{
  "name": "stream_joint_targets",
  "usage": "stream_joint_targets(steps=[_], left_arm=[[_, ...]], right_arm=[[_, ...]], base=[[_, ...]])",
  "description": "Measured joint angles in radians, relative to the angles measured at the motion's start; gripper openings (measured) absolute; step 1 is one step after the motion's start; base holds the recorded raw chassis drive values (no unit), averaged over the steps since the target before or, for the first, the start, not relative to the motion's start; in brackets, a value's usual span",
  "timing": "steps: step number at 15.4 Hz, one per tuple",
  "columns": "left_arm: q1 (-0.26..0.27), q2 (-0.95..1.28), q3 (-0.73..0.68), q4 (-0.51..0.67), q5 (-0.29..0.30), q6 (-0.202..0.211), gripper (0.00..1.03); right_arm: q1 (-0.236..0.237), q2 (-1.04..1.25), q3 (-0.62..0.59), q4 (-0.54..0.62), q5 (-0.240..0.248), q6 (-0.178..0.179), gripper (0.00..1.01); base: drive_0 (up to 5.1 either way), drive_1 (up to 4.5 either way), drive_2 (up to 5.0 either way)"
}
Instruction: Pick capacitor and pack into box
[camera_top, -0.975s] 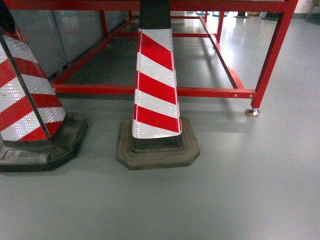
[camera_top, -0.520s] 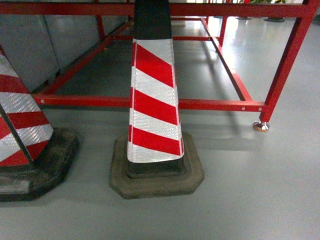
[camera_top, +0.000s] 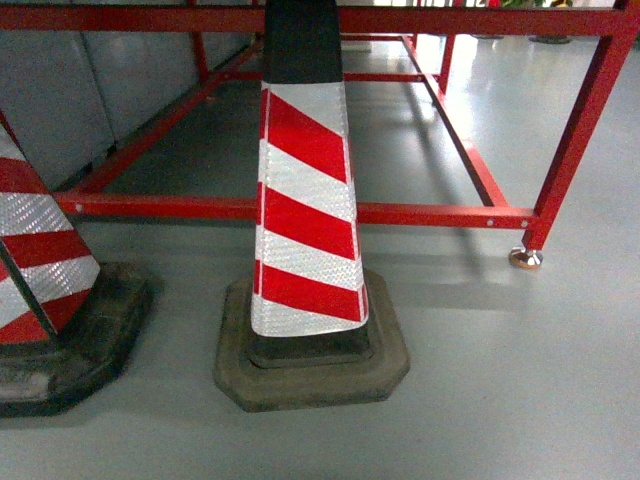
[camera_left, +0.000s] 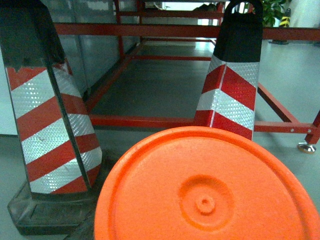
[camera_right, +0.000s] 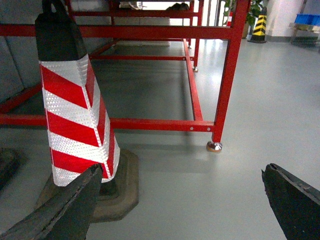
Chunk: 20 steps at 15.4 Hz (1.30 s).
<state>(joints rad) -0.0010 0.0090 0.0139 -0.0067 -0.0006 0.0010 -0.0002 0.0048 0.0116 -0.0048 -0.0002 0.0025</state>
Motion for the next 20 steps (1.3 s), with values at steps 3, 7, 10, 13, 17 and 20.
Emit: stream_joint_targets(steps=[3, 7, 10, 13, 17, 20], left_arm=[[0.000, 0.000, 0.000, 0.000, 0.000, 0.000, 0.43], [0.000, 0.000, 0.000, -0.001, 0.001, 0.000, 0.43], [0.000, 0.000, 0.000, 0.000, 0.002, -0.001, 0.43], [0.000, 0.000, 0.000, -0.001, 0.002, -0.001, 0.43], [0.000, 0.000, 0.000, 0.000, -0.001, 0.000, 0.43], [0.000, 0.000, 0.000, 0.000, 0.000, 0.000, 0.43]], right_arm=[[0.000, 0.000, 0.000, 0.000, 0.000, 0.000, 0.98], [0.000, 0.000, 0.000, -0.002, -0.001, 0.000, 0.98], [0.000, 0.000, 0.000, 0.000, 0.000, 0.000, 0.98], [0.000, 0.000, 0.000, -0.001, 0.000, 0.000, 0.98], [0.000, 0.000, 0.000, 0.000, -0.001, -0.001, 0.98], [0.000, 0.000, 0.000, 0.000, -0.001, -0.002, 0.98]], base=[[0.0, 0.00, 0.0], [0.0, 0.00, 0.0], [0.0, 0.00, 0.0], [0.0, 0.00, 0.0], [0.0, 0.00, 0.0], [0.0, 0.00, 0.0]])
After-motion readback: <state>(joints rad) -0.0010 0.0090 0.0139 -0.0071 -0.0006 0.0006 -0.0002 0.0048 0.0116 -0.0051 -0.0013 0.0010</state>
